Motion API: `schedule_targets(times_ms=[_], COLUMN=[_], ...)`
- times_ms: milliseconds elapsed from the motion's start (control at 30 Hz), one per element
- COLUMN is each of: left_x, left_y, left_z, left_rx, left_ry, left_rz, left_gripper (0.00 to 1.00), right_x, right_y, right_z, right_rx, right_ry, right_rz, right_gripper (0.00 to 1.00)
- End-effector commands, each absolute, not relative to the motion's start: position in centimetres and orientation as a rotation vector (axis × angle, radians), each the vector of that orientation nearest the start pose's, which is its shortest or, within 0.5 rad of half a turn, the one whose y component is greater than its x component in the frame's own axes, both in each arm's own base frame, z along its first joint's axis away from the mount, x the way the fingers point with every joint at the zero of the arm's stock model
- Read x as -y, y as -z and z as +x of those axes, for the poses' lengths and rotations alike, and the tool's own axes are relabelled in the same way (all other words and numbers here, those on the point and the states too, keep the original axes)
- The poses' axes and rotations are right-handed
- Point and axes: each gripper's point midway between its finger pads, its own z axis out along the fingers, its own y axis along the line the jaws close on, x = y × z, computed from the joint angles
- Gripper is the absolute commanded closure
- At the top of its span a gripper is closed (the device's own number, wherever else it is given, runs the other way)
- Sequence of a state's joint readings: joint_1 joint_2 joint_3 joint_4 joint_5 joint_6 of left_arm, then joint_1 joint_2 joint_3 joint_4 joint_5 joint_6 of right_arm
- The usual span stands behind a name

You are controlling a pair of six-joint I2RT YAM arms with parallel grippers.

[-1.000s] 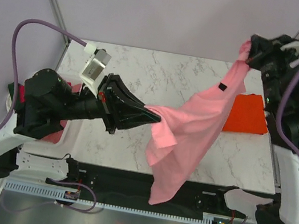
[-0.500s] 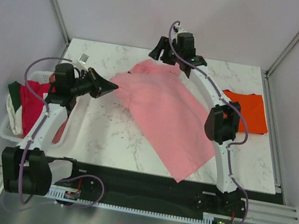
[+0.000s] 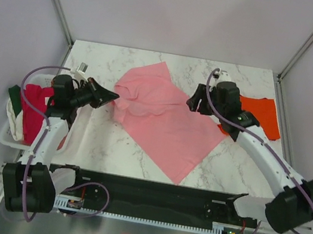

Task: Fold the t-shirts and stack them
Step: Flatten the tshirt out

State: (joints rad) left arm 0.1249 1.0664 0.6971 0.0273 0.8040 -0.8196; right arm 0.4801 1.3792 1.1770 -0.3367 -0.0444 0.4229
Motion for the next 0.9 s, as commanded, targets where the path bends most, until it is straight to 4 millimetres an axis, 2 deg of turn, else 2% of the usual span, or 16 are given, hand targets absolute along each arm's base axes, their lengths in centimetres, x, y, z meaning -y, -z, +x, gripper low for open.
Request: schedule_targets(times_ms=[0, 67, 100, 167, 333, 367, 433, 467, 633, 733, 833, 867], left_x=[10.5, 10.3, 10.3, 10.2, 8.7, 8.2, 7.3, 6.8, 6.0, 5.9, 5.7, 5.7], left_y=[-22.3, -21.7, -21.4, -20.7, -18.8, -18.5, -18.3, -18.1, -18.8, -18.8, -18.5, -18.6], left_z=[31.0, 30.8, 30.7, 30.3, 30.0, 29.9, 30.0, 30.0, 30.0, 30.0, 30.0, 30.0], left_rx=[-1.946, -1.952, -1.956, -1.963, -1.998, -2.005, -1.989, -1.986, -1.95, -1.949, -1.954, -1.95], left_ry=[1.179, 1.171, 1.167, 1.157, 1.031, 1.008, 0.952, 0.932, 0.878, 0.872, 0.862, 0.858], left_rz=[-0.324, -0.342, -0.348, -0.362, -0.465, -0.497, -0.547, -0.57, -0.604, -0.602, -0.609, -0.609], left_gripper=[0.98, 0.98, 0.98, 0.98, 0.98, 0.98, 0.98, 0.98, 0.98, 0.98, 0.98, 0.98], right_x=[-16.3, -14.0, -13.2, -12.0, -8.1, -6.8, -5.9, -4.8, -4.0, -3.9, -2.7, -1.6], right_y=[-16.4, -15.0, -13.3, -11.7, -9.7, -9.3, -8.9, -8.6, -7.3, -5.4, -5.0, -4.4], right_z=[32.4, 31.5, 30.9, 30.6, 31.5, 32.1, 32.8, 33.5, 36.2, 38.0, 39.2, 39.4], right_rx=[-2.277, -2.294, -2.325, -2.36, -2.368, -2.373, -2.378, -2.373, -2.391, -2.431, -2.424, -2.427], right_ry=[-0.341, -0.226, -0.182, -0.119, 0.056, 0.089, 0.086, 0.08, 0.025, -0.015, -0.014, 0.019], right_rz=[0.035, 0.089, 0.101, 0.129, 0.264, 0.308, 0.341, 0.39, 0.442, 0.48, 0.542, 0.582], right_gripper=[0.36, 0.37, 0.37, 0.38, 0.38, 0.38, 0.38, 0.38, 0.4, 0.4, 0.41, 0.41])
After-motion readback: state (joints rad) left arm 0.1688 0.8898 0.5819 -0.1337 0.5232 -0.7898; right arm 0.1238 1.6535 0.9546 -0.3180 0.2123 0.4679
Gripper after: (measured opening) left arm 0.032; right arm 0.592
